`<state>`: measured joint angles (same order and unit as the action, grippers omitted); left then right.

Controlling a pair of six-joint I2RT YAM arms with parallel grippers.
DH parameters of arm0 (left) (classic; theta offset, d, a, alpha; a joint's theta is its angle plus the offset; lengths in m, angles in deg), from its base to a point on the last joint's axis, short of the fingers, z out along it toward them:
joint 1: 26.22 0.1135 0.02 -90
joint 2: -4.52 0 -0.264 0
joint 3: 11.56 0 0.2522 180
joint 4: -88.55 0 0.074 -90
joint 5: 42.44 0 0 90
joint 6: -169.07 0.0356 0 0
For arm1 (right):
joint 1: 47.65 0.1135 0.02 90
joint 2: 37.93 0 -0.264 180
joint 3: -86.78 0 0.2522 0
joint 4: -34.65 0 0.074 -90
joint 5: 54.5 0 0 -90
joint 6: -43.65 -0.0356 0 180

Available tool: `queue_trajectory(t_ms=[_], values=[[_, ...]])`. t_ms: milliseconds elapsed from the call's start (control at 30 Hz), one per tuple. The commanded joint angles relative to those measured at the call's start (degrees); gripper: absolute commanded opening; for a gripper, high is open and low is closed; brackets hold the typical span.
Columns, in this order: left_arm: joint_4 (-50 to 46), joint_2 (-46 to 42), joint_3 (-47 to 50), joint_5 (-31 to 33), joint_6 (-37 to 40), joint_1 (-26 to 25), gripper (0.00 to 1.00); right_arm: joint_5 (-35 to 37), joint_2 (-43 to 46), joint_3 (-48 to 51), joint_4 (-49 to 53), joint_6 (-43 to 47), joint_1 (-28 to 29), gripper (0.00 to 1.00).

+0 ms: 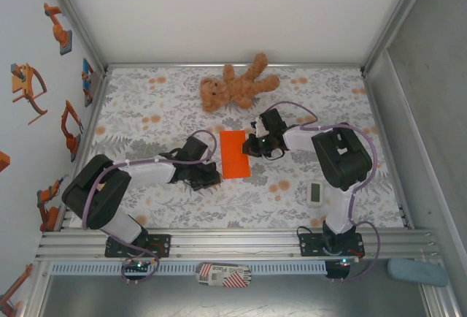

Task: Fold a paper plane with a square sheet of paper (pick it up from the middle)
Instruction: First fold the square sheet of paper in half at the center of the table, then fold the triangle a second time at the center of the table.

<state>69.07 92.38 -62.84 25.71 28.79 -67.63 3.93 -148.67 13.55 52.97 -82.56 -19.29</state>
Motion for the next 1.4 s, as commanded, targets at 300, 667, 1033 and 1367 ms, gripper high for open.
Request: queue_trajectory(t_ms=[300,667,1033,1367], values=[[8.2,3.1,-10.0,-0.5,-1.2,3.3,0.22,8.4,15.3,1.2,14.2,-3.9,-1.5,0.30],[8.1,20.1,-23.4,-3.1,-1.9,3.7,0.28,10.3,25.9,12.8,11.3,-10.9,-1.7,0.63],[-0.8,23.1,-24.9,4.3,-1.6,3.6,0.28,1.9,25.0,20.2,2.0,-18.6,-1.4,0.51],[-3.4,25.3,-25.1,3.5,-4.3,3.6,0.28,0.2,22.2,22.5,-2.1,-21.5,1.1,0.45]])
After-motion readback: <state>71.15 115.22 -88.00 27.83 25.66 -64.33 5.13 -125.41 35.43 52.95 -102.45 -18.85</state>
